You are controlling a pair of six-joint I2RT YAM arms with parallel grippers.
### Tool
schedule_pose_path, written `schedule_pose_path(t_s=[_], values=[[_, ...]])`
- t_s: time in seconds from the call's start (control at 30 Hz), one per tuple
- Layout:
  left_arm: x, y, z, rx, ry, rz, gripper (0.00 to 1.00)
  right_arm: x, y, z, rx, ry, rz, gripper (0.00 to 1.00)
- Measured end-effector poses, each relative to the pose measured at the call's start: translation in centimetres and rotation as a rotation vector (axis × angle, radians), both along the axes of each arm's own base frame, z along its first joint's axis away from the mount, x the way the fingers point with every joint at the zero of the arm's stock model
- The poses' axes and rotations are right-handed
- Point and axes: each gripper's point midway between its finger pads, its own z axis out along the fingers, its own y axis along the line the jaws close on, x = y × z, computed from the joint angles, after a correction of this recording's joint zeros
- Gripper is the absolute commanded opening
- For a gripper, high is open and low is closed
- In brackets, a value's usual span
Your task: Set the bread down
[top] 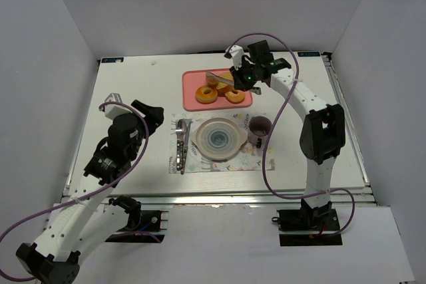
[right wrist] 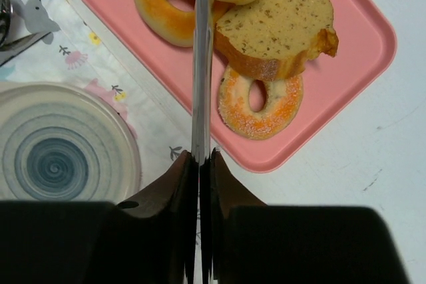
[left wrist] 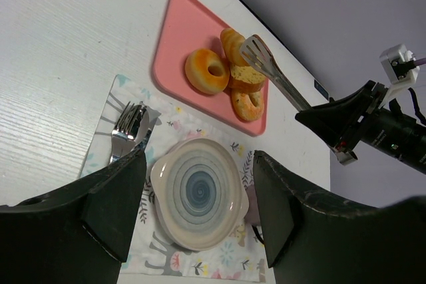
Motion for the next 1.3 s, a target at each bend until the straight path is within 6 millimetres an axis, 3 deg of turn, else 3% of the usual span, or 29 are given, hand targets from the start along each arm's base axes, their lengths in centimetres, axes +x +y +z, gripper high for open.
schedule_pose_path(t_s=[0.2,0.33,0.47,0.53,0.6,0.7,0.87,0.97,1.0,1.1,1.3], values=[[0.0,0.0,0.1,-0.001,-0.002,0.0,0.75,-0.7,-0.2,0.7,0.003,-0.004,0.003,0.04],[-0.1,0.0,0.1,-0.002,-0.004,0.0,0.75,-2.5,-0.6,3.7,0.038,-0.041,0.024,0.04],[-0.1,0.0,0.2,-0.005,-0.008,0.0,0.75,-6.4,-1.4,8.0,0.098,-0.095,0.072,0.05],[-0.1,0.0,0.3,-0.008,-0.013,0.0,0.75,-9.1,-2.0,8.9,0.123,-0.1,0.102,0.05],[0.0,0.0,0.4,-0.013,-0.018,0.0,0.75,-12.3,-2.8,8.2,0.135,-0.074,0.132,0.06],[0.0,-0.1,0.3,-0.016,-0.023,0.0,0.75,-16.4,-4.0,5.3,0.125,0.017,0.16,0.07],[0.1,-0.3,0.3,-0.022,-0.028,-0.008,0.75,-20.6,-5.8,-0.5,0.061,0.17,0.175,0.09],[0.2,-0.4,0.3,-0.023,-0.027,-0.014,0.75,-21.5,-6.3,-2.1,0.038,0.204,0.185,0.21],[0.2,-0.5,0.2,-0.022,-0.025,-0.015,0.74,-21.6,-6.3,-2.2,0.035,0.204,0.189,0.31],[0.2,-0.5,0.2,-0.022,-0.022,-0.017,0.74,-21.4,-6.2,-2.1,0.034,0.189,0.199,0.45],[-0.4,-0.2,0.7,-0.047,-0.049,-0.013,0.74,-21.2,-6.1,-1.9,0.03,0.175,0.211,0.5]])
